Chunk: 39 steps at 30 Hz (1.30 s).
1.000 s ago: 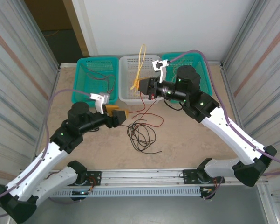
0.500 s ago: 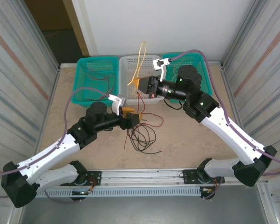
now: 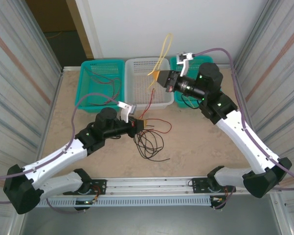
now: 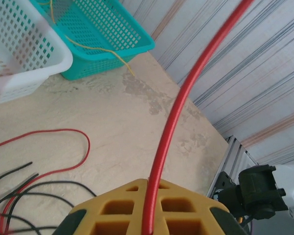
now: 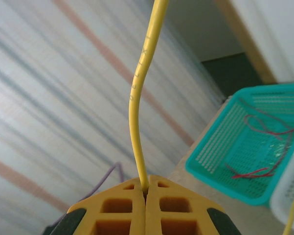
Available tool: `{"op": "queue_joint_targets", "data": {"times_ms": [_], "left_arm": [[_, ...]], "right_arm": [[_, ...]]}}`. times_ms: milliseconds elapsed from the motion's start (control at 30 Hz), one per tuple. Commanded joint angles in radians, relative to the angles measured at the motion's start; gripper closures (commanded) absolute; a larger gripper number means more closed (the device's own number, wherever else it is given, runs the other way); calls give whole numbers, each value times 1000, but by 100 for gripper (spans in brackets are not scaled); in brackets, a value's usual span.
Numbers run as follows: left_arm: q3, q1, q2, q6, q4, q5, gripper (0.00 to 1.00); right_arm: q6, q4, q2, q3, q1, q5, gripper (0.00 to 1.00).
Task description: Untangle the cables
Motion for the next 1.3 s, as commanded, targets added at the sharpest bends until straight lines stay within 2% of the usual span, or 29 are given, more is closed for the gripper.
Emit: {"op": "queue_joint_targets", "data": {"times_ms": [0,200,367,567,700,833,1067,1200,1267], "left_arm": [[-47,-5,-52,-30,-80,-65,100],[-74,-5,-136,-78,-271,-216,100],[-49,-5,-179,-64,-399,-263,100],[32,-5,-209,-19,-545,-315,100],[190,-6,-205,42,-620,-350,100],[429,9,-117,133,-714,-372,100],[760,154,48,181,-783,-301,100],[868,200,123,248,-773,-287,100],[917,228,166,278,-768,-281,100]], "right_arm": [[34,4,-53,67,-101,25,100],[44,-28,-55,116,-306,43,100],[70,-52,-8,166,-457,57,100],[71,-122,93,238,-582,71,100],[36,-240,219,324,-616,78,100],[4,-293,329,353,-632,89,100],[-9,-427,510,410,-633,115,100],[-24,-469,597,428,-634,112,83],[-45,-505,646,464,-634,108,79]]}}
